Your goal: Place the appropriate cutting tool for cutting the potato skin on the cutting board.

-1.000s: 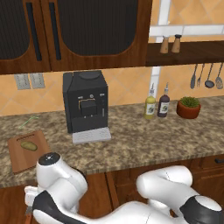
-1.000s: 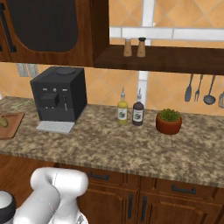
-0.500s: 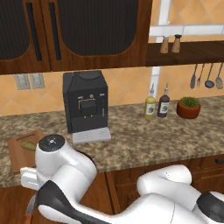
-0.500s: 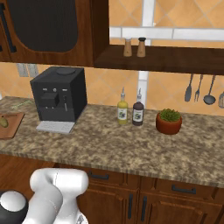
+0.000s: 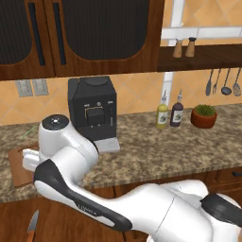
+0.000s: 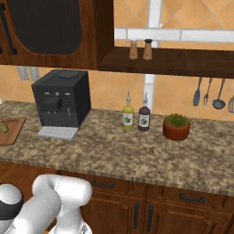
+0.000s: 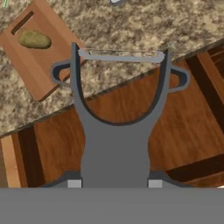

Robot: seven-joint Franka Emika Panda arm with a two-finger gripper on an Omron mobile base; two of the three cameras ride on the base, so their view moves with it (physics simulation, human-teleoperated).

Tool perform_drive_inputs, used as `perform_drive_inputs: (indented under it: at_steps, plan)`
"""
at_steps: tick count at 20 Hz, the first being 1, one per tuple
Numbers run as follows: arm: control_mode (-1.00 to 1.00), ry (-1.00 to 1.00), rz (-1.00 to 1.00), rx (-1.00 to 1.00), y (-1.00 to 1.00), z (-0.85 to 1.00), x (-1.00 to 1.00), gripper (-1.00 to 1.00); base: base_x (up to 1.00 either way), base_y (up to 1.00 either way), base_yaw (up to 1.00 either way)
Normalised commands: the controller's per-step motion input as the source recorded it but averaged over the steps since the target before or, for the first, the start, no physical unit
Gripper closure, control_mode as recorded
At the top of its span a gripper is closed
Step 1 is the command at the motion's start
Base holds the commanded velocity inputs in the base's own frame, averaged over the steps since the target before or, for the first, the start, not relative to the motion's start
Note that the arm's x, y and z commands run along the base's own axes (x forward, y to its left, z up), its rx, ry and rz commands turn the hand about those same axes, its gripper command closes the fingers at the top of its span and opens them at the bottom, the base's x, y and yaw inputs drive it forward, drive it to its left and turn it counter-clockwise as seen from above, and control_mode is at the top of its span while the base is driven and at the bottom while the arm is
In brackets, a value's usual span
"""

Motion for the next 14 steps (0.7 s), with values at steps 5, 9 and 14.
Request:
perform_drive_inputs:
  at_steps: [5, 9, 14]
  plan:
    - [-1.0, 0.0, 0.0, 0.0, 0.35, -0.1, 0.9, 1.0, 0.0, 0.0, 0.0]
    - [-1.0, 0.0, 0.0, 0.0, 0.48, -0.24, 0.79, 1.0, 0.0, 0.0, 0.0]
    - [-1.0, 0.0, 0.0, -0.01, 0.47, -0.34, 0.64, 1.0, 0.0, 0.0, 0.0]
